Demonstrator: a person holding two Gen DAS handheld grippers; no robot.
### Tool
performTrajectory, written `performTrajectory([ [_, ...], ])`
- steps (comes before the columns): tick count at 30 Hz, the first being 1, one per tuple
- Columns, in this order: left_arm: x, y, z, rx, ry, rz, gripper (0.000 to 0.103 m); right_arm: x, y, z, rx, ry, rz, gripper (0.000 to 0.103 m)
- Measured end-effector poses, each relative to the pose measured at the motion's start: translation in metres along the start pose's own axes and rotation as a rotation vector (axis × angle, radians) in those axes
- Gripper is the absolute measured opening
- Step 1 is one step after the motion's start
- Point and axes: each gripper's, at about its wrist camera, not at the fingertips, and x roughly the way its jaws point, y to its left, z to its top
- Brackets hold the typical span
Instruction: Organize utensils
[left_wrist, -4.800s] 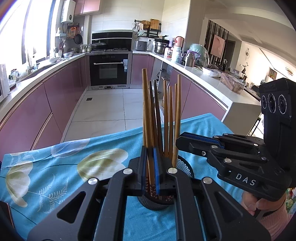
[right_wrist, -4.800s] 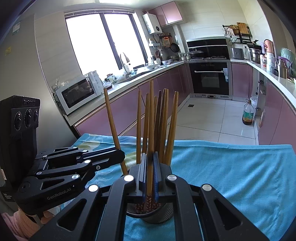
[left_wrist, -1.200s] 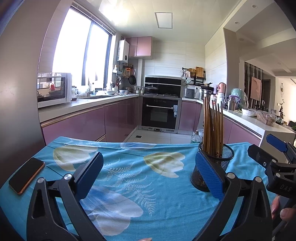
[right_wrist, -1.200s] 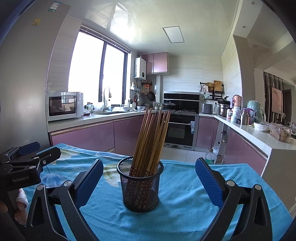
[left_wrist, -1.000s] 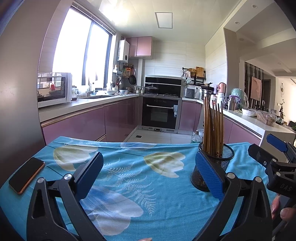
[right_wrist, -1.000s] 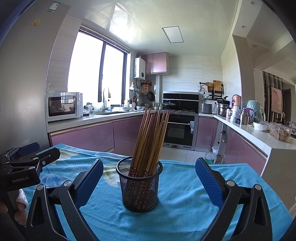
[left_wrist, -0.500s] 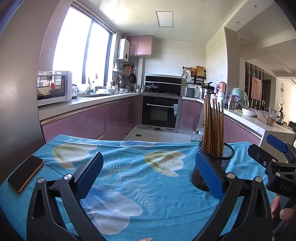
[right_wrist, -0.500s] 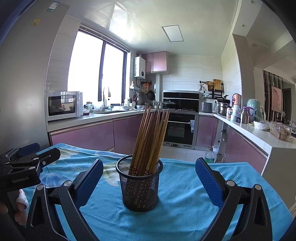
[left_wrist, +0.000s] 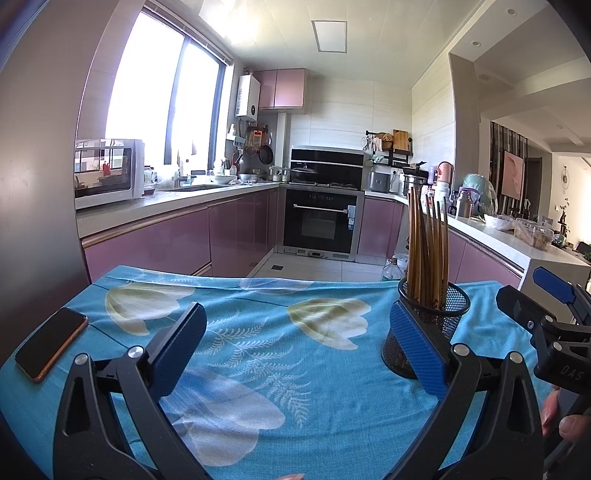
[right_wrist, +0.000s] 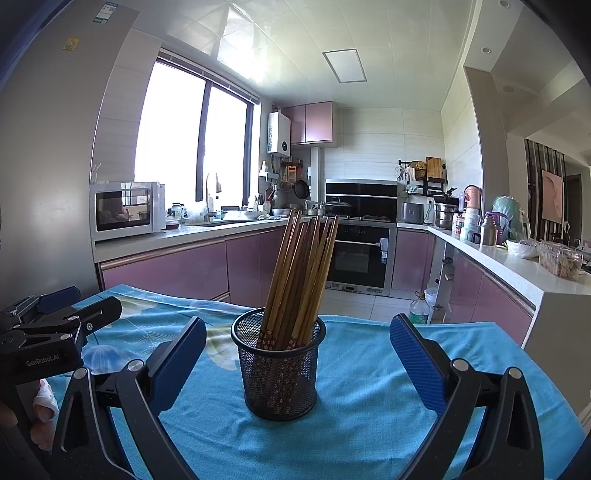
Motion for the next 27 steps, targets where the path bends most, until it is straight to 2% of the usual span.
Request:
performTrajectory([
  [27, 0.0005, -0.0008, -0.0028, -0.001, 0.003, -0.002, 0.098, 0.001, -0.0002, -0.0024, 0.003, 0.0, -0.001, 0.096],
])
